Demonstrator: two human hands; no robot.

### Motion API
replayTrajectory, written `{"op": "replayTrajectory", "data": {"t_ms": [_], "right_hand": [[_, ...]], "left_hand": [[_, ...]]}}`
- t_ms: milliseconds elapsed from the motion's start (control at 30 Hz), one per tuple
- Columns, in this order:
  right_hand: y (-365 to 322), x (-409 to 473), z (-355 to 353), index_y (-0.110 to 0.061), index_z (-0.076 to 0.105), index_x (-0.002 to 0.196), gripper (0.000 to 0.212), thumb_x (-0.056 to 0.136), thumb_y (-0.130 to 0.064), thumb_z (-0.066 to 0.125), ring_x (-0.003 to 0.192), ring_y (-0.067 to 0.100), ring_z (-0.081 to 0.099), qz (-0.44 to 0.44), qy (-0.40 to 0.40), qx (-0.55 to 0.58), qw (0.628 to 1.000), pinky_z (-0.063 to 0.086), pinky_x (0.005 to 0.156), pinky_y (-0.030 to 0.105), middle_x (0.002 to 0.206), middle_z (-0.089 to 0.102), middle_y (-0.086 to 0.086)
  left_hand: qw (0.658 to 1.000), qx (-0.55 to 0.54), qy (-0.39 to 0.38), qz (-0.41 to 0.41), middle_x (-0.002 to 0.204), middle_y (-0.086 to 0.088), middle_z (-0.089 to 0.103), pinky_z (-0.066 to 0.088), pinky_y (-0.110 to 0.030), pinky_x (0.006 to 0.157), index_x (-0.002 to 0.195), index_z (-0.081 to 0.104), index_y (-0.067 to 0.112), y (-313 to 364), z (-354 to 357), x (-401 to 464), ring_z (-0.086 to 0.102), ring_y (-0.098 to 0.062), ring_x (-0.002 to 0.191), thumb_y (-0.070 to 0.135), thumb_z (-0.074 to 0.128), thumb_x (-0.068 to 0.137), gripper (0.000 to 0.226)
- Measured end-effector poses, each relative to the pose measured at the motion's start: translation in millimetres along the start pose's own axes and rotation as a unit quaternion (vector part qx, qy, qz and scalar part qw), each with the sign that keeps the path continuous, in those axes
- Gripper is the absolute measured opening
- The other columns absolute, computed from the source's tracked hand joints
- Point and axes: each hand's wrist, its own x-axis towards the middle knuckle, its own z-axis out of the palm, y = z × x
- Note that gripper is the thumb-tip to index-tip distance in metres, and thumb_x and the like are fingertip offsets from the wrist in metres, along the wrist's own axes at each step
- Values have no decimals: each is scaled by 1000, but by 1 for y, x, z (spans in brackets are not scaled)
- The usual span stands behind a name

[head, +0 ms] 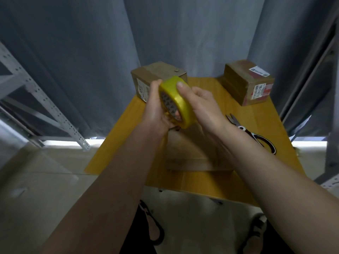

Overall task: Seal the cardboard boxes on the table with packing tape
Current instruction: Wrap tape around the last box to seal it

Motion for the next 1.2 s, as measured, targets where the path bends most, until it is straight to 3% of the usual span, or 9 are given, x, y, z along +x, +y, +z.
{"op": "replayTrajectory", "data": {"t_ms": [233,333,433,600,833,933,1033,1100,1200], "right_hand": [[-3,7,1,-13,65,53,56,95,-47,53,44,13,62,72,70,-4,995,50,46,19,48,63,5],[-3,5,1,-11,68,54,53,97,-38,53,53,15,66,88,19,44,995,55,54,22,58,68,7],[-1,2,0,1,66,84,35,100,-25,49,64,22,64,90,-73,96,989,56,69,34,72,67,15],[-3,-5,-12,3,54,122,29,94,-2,52,84,21,64,59,-181,56,980,57,77,41,99,66,13],[-3,-9,-1,4,53,114,27,97,-17,54,67,22,60,63,-110,31,991,54,60,36,83,62,19],[-5,-3,4,-1,59,97,31,98,-31,54,55,20,60,56,-28,11,998,53,56,31,67,64,13],[-7,6,1,-6,66,79,43,99,-40,49,54,18,65,101,62,25,993,57,57,27,60,67,7],[-8,13,2,-10,65,79,42,100,-40,45,65,18,68,128,90,67,985,58,68,32,69,70,5],[-11,19,3,-2,64,76,51,104,-35,38,62,23,65,138,74,179,971,58,72,39,68,68,12]], "left_hand": [[914,240,91,315,104,-12,65,55,-33,75,100,60,25,-14,-4,6,67,-18,86,58,64,78,39],[930,266,89,238,99,-16,65,55,-40,70,116,55,20,-11,-2,6,67,-27,86,65,59,73,63],[970,173,38,165,46,1,43,35,-24,43,68,60,9,-4,-7,8,43,-15,39,54,51,83,49],[998,28,41,37,32,7,27,28,-14,37,36,40,21,1,-5,5,26,-9,28,54,48,86,60],[998,43,37,21,35,0,31,29,-16,38,38,47,17,-1,-4,4,29,-14,28,63,42,87,67],[987,104,48,114,49,-3,48,38,-23,40,84,66,5,0,0,2,46,-16,39,57,40,96,59],[915,271,97,284,104,6,65,55,-20,70,136,46,16,-12,4,-4,66,2,86,49,49,95,53],[868,329,124,351,132,-4,55,50,-32,97,143,39,19,-27,5,-11,57,-12,118,50,52,88,65],[845,355,55,396,118,-3,61,50,-25,88,135,47,10,-46,3,-18,60,-11,106,31,57,92,48]]}}
